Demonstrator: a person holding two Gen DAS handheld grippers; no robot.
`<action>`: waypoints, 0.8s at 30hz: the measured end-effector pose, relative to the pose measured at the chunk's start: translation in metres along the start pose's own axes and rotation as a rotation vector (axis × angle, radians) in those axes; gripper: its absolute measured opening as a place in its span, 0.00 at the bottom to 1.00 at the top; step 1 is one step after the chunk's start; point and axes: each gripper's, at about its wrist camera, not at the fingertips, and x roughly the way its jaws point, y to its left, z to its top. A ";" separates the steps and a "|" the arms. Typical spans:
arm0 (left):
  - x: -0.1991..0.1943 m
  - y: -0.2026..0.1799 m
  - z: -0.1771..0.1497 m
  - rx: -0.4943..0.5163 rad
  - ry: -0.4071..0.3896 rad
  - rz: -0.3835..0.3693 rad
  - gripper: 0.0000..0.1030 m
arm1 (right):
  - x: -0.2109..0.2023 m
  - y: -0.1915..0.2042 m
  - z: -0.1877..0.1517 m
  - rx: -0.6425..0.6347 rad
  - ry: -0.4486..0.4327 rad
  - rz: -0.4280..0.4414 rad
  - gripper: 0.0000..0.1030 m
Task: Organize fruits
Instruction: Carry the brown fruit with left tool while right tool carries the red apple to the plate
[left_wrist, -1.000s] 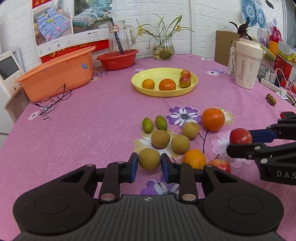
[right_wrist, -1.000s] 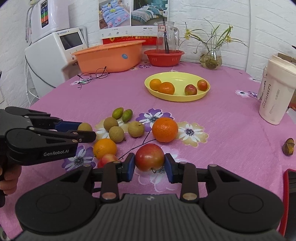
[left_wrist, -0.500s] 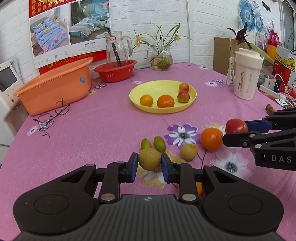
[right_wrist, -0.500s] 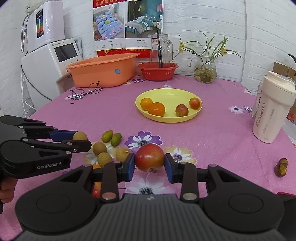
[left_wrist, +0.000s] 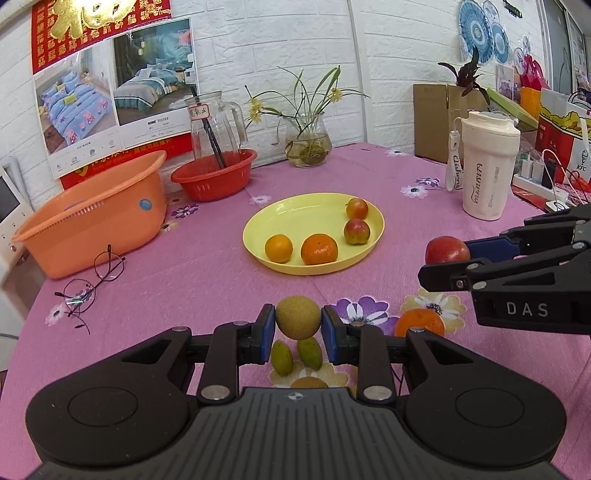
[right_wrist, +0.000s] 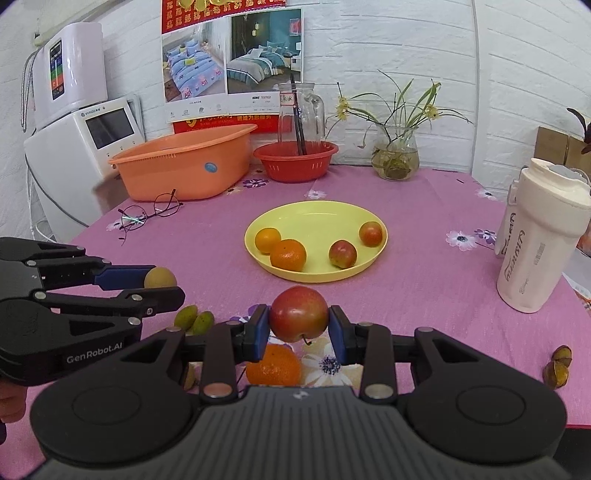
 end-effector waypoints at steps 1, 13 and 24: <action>0.002 0.001 0.002 0.002 0.001 0.002 0.24 | 0.001 -0.001 0.002 0.003 -0.002 -0.002 0.75; 0.038 0.016 0.031 -0.038 0.006 0.013 0.24 | 0.038 -0.020 0.041 0.104 -0.025 -0.040 0.75; 0.084 0.029 0.066 -0.068 0.011 0.015 0.24 | 0.079 -0.037 0.058 0.139 0.015 -0.085 0.75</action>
